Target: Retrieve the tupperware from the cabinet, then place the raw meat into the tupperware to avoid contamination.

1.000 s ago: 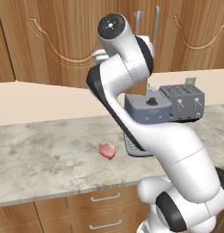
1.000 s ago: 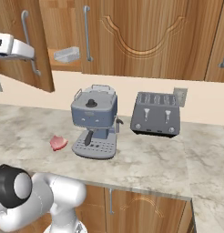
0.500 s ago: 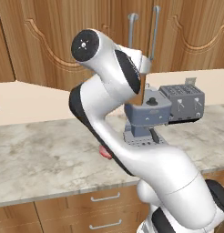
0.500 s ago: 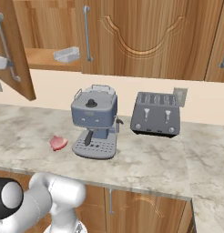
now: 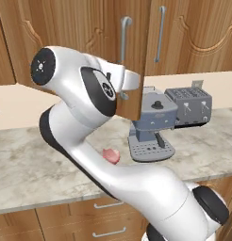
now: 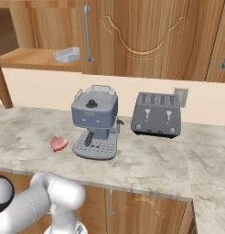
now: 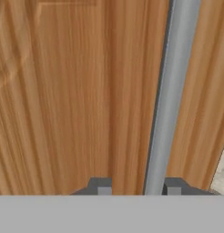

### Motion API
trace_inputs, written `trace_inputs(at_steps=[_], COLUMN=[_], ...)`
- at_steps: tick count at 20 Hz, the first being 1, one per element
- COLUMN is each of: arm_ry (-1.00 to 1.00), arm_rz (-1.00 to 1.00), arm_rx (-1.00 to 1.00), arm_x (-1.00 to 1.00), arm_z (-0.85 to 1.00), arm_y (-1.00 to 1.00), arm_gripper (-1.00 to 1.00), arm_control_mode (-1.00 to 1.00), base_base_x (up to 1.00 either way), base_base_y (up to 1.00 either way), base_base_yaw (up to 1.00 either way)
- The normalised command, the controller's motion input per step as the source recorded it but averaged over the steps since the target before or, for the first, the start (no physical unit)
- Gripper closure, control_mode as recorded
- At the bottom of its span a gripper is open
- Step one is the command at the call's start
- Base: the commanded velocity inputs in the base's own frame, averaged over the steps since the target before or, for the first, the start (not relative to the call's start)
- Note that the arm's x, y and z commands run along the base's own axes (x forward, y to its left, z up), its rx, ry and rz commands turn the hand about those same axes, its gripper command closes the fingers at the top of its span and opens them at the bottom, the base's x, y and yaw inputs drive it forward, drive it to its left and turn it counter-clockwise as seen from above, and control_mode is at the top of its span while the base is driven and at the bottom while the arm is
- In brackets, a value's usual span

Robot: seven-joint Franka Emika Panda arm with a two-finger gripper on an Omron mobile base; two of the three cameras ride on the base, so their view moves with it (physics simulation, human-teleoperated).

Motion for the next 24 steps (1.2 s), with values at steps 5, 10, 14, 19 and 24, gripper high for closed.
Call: trace_inputs(at_steps=[5, 10, 14, 19, 24], arm_ry=[0.01, 0.0, -0.03, -0.11, -0.03], arm_rz=[-0.12, -0.04, 0.0, 0.0, 0.04], arm_rx=[-0.04, 0.0, 0.0, 0.0, 0.0], arm_x=[-0.12, -0.17, -0.5, -0.72, -0.9], arm_z=[-0.13, -0.06, -0.32, -0.45, -0.11], arm_y=[0.84, 0.22, -0.08, -0.04, -0.63], arm_gripper=[-1.0, -1.0, -1.0, -1.0, -1.0], arm_control_mode=[-1.0, -1.0, -1.0, -1.0, -1.0], base_base_x=[0.0, 0.0, 0.0, 0.0, 0.0], base_base_y=[0.0, 0.0, 0.0, 0.0, 0.0], base_base_yaw=[0.0, 0.0, 0.0, 0.0, 0.0])
